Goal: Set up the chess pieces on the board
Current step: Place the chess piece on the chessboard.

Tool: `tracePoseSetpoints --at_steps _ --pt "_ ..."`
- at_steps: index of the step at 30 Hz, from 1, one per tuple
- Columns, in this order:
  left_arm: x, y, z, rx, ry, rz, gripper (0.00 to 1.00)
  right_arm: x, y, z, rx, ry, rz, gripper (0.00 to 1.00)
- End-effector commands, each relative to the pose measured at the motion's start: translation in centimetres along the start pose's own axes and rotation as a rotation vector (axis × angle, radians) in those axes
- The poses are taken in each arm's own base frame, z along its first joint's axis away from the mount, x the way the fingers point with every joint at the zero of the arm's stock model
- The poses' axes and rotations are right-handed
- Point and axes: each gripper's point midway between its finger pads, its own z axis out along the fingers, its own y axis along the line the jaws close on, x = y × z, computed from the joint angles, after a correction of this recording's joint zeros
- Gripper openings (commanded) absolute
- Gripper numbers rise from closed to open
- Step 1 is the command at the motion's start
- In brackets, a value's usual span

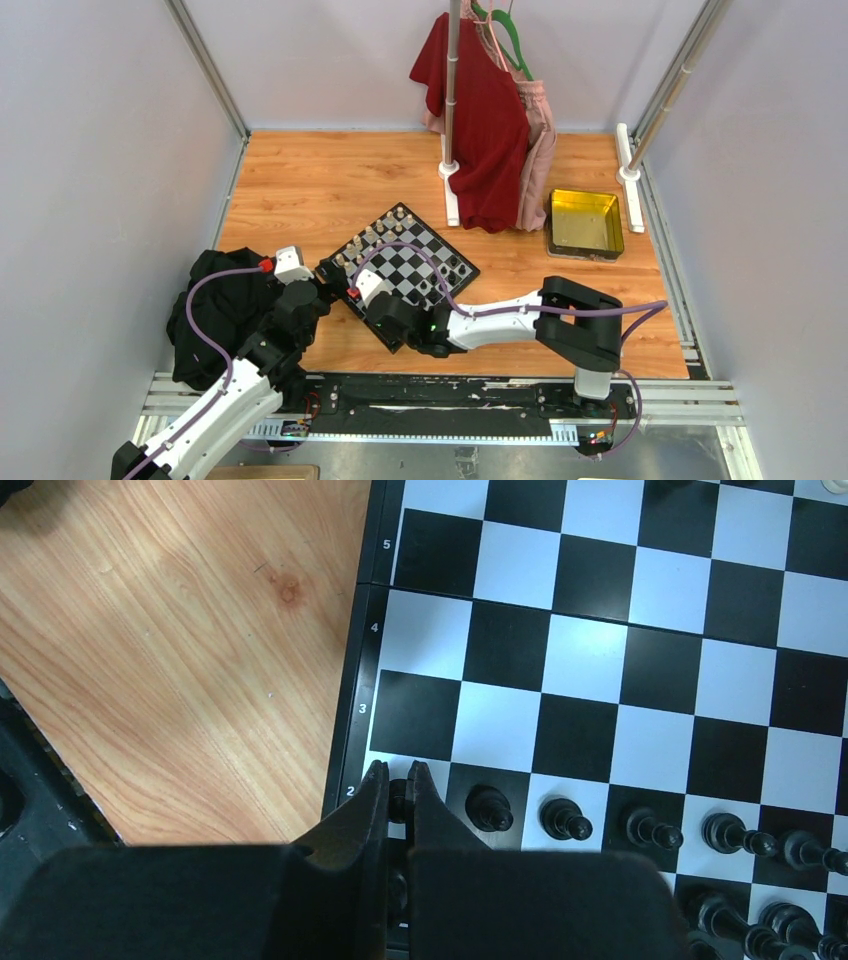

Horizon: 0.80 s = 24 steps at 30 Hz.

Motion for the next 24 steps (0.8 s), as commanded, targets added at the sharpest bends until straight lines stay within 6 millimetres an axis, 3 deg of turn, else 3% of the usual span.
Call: tracePoseSetpoints --at_steps 1,10,19,24 --pt "0.0 0.0 0.1 -0.004 -0.011 -0.008 1.00 0.8 -1.1 0.7 0.033 0.004 0.002 0.00" --pt "0.0 -0.1 0.2 -0.002 -0.007 -0.002 1.00 1.2 -1.1 1.0 0.026 0.016 0.004 0.06" --pt "0.1 -0.2 0.2 0.002 -0.005 -0.001 1.00 0.8 -0.8 1.0 0.007 0.022 -0.006 0.29" --pt "0.1 -0.2 0.2 0.002 -0.004 0.000 1.00 0.1 -0.7 0.7 0.000 0.012 -0.012 0.32"
